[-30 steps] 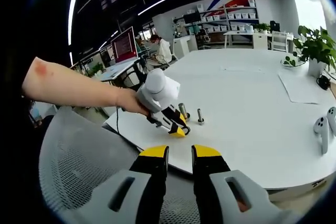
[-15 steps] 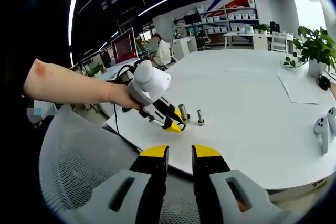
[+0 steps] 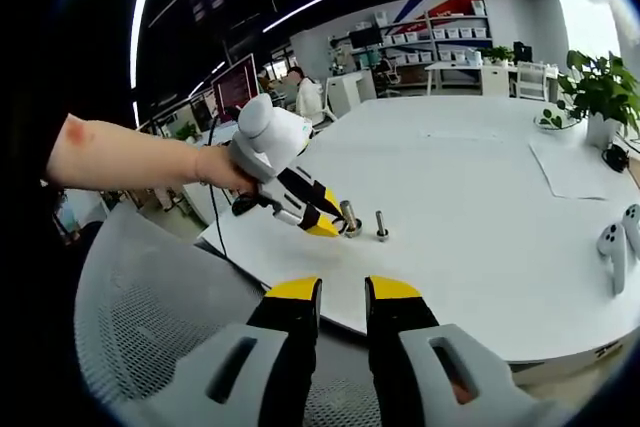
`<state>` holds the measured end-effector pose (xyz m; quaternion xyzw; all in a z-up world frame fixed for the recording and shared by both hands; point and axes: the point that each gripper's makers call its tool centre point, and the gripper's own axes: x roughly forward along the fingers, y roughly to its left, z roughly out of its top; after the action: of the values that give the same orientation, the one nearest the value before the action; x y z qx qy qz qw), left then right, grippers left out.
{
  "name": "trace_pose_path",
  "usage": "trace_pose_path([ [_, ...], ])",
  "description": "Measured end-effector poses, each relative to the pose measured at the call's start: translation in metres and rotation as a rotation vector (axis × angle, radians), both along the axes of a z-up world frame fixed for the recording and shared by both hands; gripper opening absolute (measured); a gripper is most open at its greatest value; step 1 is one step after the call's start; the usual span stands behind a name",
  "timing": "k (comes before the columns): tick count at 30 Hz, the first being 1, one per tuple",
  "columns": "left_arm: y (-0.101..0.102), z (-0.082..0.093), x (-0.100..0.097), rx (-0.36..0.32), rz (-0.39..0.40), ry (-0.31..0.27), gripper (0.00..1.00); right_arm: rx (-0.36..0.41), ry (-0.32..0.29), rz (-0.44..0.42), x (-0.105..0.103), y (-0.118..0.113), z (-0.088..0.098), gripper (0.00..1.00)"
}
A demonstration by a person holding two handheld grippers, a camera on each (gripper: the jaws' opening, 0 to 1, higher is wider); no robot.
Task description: Place the washer onto the threaded stud by aligning its center hole with the stud, sliding it down to the base, and recovering from edge contact or off-axis alignment until the washer reaches the visible bottom stop.
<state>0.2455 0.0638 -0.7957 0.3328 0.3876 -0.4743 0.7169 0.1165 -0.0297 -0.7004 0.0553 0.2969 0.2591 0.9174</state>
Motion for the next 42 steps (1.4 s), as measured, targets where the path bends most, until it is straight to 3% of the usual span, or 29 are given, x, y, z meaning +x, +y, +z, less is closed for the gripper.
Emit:
trace_pose_path([
  [10, 0.007, 0.013, 0.021, 0.004, 0.019, -0.034, 0.18, 0.0, 0.001, -0.002, 0.0, -0.001, 0.0, 0.21],
  [19, 0.008, 0.009, 0.033, 0.041, 0.006, -0.061, 0.18, -0.002, 0.005, 0.005, -0.001, 0.0, -0.001, 0.21],
  [33, 0.01, -0.001, 0.041, 0.087, 0.002, -0.018, 0.18, -0.003, 0.008, 0.01, -0.001, 0.0, -0.001, 0.21],
  [42, 0.009, -0.016, 0.043, 0.126, -0.009, 0.003, 0.18, -0.003, 0.008, 0.011, -0.001, 0.0, -0.001, 0.21],
])
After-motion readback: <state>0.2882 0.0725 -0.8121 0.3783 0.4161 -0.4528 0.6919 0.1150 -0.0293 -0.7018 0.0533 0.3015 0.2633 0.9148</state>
